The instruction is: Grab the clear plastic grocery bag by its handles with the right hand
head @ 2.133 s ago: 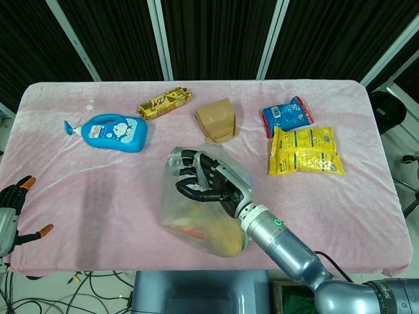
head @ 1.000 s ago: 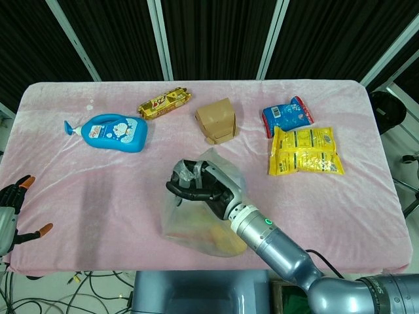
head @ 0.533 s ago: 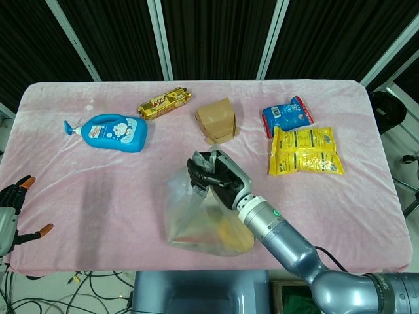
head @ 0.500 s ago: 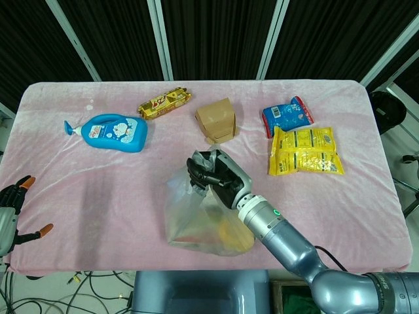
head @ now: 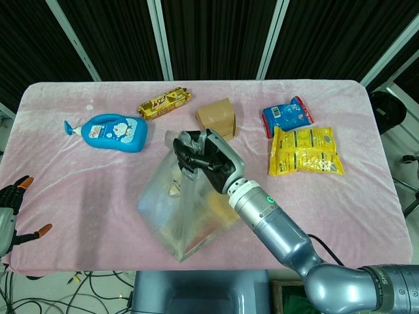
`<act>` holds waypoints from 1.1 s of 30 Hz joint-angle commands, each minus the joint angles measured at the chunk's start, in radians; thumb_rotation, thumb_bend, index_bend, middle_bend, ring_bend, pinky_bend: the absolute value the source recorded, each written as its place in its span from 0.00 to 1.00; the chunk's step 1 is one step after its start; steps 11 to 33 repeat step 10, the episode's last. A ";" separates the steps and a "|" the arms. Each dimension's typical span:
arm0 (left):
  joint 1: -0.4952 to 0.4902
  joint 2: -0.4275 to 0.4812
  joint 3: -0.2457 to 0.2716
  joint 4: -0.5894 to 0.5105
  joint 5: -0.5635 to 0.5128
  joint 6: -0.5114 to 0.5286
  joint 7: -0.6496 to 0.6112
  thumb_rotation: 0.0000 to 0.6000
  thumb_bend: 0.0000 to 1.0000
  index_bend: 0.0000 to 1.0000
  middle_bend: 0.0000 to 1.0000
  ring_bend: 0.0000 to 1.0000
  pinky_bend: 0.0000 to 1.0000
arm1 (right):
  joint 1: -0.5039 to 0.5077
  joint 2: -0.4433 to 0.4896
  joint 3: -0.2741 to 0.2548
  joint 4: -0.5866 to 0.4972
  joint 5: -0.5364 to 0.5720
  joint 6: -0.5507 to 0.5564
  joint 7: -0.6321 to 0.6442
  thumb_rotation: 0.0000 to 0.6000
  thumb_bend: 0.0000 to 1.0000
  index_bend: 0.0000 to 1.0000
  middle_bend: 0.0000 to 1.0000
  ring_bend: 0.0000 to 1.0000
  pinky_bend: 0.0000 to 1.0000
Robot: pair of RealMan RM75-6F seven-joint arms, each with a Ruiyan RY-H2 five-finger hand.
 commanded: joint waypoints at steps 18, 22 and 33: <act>0.001 0.000 0.002 -0.002 0.004 0.002 -0.001 1.00 0.00 0.07 0.04 0.08 0.09 | 0.082 0.056 0.085 0.040 0.122 0.036 -0.035 1.00 0.82 0.86 0.90 0.88 0.85; 0.001 0.000 0.002 -0.002 0.004 0.002 -0.001 1.00 0.00 0.07 0.04 0.08 0.09 | 0.082 0.056 0.085 0.040 0.122 0.036 -0.035 1.00 0.82 0.86 0.90 0.88 0.85; 0.001 0.000 0.002 -0.002 0.004 0.002 -0.001 1.00 0.00 0.07 0.04 0.08 0.09 | 0.082 0.056 0.085 0.040 0.122 0.036 -0.035 1.00 0.82 0.86 0.90 0.88 0.85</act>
